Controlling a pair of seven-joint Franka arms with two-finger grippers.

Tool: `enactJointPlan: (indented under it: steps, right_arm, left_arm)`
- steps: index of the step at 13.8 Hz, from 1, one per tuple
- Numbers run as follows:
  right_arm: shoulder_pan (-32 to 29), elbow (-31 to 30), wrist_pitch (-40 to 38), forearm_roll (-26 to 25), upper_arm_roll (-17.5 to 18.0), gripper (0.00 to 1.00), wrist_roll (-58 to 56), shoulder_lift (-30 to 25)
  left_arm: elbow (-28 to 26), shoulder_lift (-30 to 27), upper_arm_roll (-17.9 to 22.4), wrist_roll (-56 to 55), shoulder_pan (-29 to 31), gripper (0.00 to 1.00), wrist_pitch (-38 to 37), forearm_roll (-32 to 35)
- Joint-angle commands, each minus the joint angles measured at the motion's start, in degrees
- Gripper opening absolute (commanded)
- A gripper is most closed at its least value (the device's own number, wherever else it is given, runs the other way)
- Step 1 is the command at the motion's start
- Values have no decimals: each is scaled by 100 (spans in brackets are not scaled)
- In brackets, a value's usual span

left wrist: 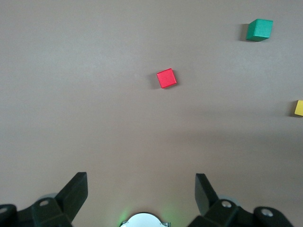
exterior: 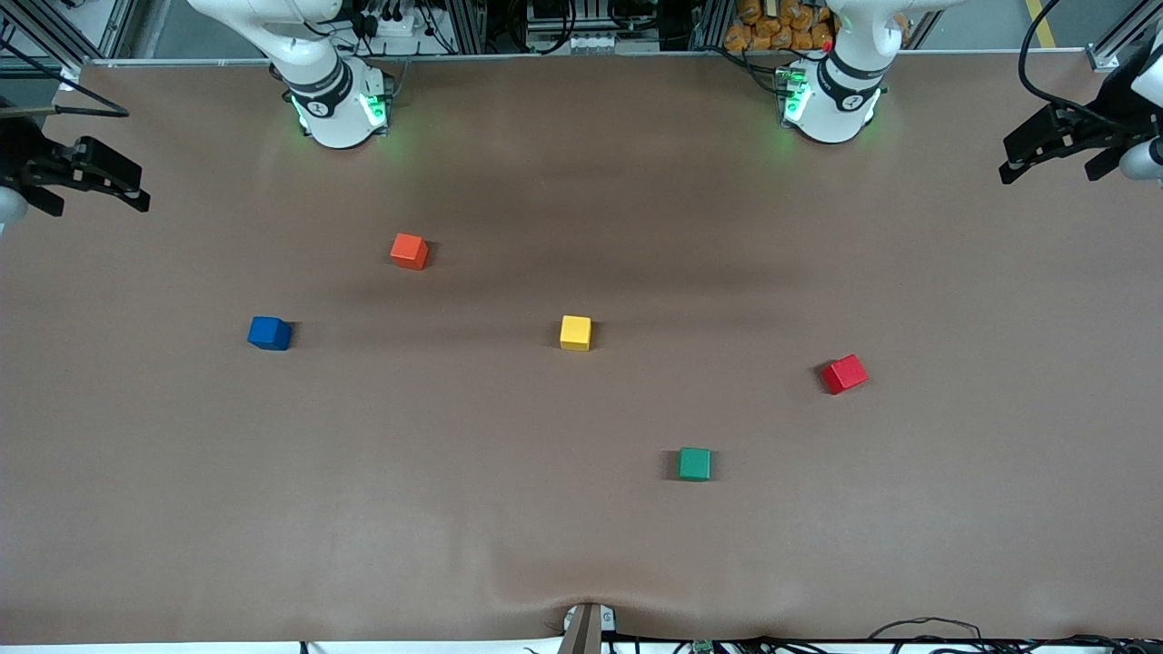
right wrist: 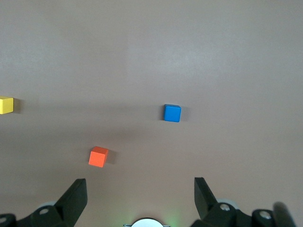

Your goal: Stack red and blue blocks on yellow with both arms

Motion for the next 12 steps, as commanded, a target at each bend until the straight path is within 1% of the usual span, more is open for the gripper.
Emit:
enactJointPlan:
  steps: [1,7,10,12]
  right_arm:
    - [-49,55,-39,-43,34,100,58,20]
    - [-58,55,-47,-43,26,100,32,29]
    - [-58,55,-47,-43,25,100,23,29]
    - [-58,55,-47,-43,25,100,14,37]
  left_arm:
    - [129,41,0,103,10,100,-92,6]
    - [164,50,9,85,19,100,-92,6]
    - [296,137,0,77,10,100,-92,15]
    - [253,155,-8,85,10,100,-101,6]
